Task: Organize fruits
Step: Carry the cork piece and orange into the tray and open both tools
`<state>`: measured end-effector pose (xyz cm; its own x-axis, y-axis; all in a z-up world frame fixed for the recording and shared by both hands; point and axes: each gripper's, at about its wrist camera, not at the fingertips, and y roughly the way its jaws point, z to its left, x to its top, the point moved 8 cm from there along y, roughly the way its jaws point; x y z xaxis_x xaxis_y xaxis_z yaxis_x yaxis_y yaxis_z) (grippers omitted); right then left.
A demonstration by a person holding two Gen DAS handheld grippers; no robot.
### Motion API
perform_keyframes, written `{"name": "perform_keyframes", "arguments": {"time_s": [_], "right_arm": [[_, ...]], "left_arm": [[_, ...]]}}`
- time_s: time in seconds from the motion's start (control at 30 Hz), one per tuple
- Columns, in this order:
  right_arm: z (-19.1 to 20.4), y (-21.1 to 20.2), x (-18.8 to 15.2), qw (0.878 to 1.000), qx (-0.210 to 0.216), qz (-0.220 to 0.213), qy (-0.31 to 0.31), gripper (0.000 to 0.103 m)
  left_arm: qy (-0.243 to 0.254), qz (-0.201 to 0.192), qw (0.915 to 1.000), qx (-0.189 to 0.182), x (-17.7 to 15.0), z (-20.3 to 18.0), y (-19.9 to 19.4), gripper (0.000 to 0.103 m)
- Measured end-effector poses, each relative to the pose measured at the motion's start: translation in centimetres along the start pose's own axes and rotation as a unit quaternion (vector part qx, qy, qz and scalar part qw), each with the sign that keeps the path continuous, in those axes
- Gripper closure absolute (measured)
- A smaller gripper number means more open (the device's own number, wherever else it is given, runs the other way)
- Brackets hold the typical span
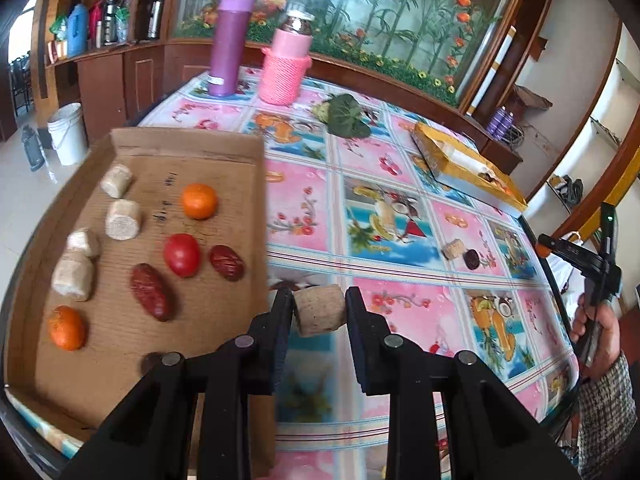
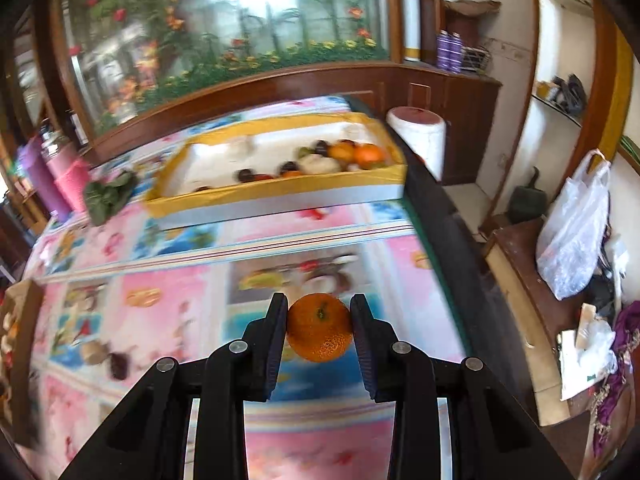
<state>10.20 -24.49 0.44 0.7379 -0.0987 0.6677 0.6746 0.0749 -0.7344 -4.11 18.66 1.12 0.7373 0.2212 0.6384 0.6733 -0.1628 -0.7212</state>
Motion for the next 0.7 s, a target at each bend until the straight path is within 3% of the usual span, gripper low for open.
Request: {"name": "perform_keyframes", "arguments": {"time_s": [0.17, 0.33, 0.5, 0.7], "right_arm": [[7.3, -2.7, -1.2, 0.997, 0.056, -0.009, -0.046, 0.069], [16.4, -4.8, -3.0, 0.987, 0.133, -0.01, -0.086, 0.068], [26.6, -6.8, -6.2, 0.968, 0.213, -0.008, -0.132, 0.068], [36.8, -8.5, -11.5, 0.939, 0.285, 0.019, -0.191, 0.068]], "left_arm": [[-0.023, -0.025, 0.9987, 0.036, -0.1, 4.8, -2.6, 0.077], [-0.061, -0.04, 0.9944, 0.076, -0.8, 10.5, -4.9, 0.077], [-0.088, -0.04, 0.9893, 0.109, -2.2, 15.0, -6.1, 0.077], [-0.08, -0.033, 0.9862, 0.141, -3.4, 17.3, -6.3, 0.077]]}}
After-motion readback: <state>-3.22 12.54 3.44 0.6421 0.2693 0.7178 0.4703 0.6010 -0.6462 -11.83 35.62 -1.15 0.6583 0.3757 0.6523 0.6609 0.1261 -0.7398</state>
